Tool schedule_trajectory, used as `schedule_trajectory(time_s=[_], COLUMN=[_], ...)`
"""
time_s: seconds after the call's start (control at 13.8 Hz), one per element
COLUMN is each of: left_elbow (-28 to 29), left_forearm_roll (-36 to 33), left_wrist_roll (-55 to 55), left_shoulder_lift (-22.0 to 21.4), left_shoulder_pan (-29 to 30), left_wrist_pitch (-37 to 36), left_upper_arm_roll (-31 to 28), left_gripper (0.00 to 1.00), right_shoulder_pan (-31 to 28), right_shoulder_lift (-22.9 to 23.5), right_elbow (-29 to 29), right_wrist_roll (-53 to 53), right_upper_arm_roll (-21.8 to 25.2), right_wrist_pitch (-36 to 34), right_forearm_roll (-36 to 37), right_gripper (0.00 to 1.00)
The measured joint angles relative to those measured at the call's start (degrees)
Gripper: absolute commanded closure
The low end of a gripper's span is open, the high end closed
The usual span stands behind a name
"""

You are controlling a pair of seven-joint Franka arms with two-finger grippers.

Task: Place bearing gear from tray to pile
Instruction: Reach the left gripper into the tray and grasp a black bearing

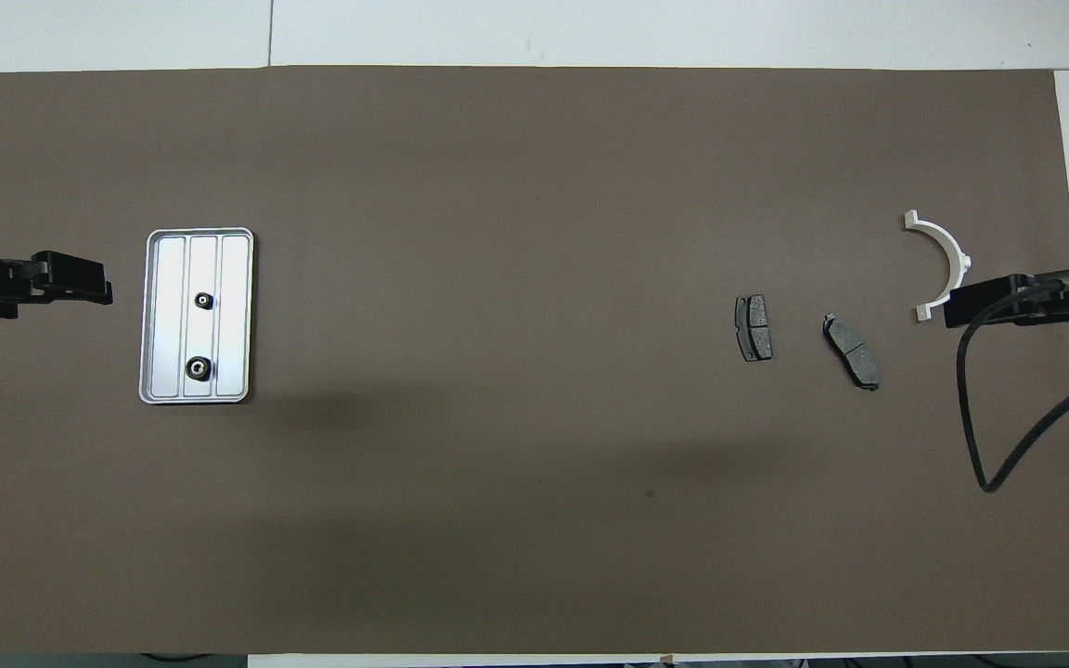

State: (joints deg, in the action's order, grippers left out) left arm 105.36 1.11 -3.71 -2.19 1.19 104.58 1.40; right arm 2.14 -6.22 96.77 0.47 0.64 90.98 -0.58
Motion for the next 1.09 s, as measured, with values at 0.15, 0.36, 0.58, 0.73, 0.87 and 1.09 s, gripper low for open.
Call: schedule_trajectory(time_s=[0.15,0.36,0.58,0.73,0.87,1.09], left_elbow=[6.47,14.46,19.93,21.62,21.95,22.04], left_forearm_roll=[0.0,0.0,0.0,0.0,-0.01,-0.02], left_wrist_roll=[0.0,-0.03,-0.01,0.34,1.77,3.75], left_shoulder_lift=[0.32,1.38,2.37,3.19,4.73,7.43], left_shoulder_pan=[-0.03,-0.01,-0.01,-0.01,0.01,0.06], left_wrist_pitch=[6.57,16.22,21.76,23.62,24.34,25.49], left_upper_arm_roll=[0.06,0.0,0.0,0.0,-0.04,-0.11], left_gripper=[0.0,0.11,0.34,0.43,0.5,0.52], right_shoulder_pan=[0.0,-0.13,-0.14,-0.08,0.11,0.55], right_shoulder_lift=[0.0,-0.07,-0.3,-0.83,-1.26,-1.55], right_elbow=[-0.01,-0.15,-0.5,-0.64,-0.65,-0.65], right_wrist_roll=[0.0,0.0,0.0,-0.06,-1.44,-3.5], right_upper_arm_roll=[0.0,0.21,0.42,0.41,0.13,-0.14], right_wrist_pitch=[0.0,0.0,0.0,0.0,-0.56,-1.38], right_forearm_roll=[0.0,0.0,0.0,0.0,0.0,0.0], right_gripper=[0.0,0.0,0.0,0.0,0.0,0.0])
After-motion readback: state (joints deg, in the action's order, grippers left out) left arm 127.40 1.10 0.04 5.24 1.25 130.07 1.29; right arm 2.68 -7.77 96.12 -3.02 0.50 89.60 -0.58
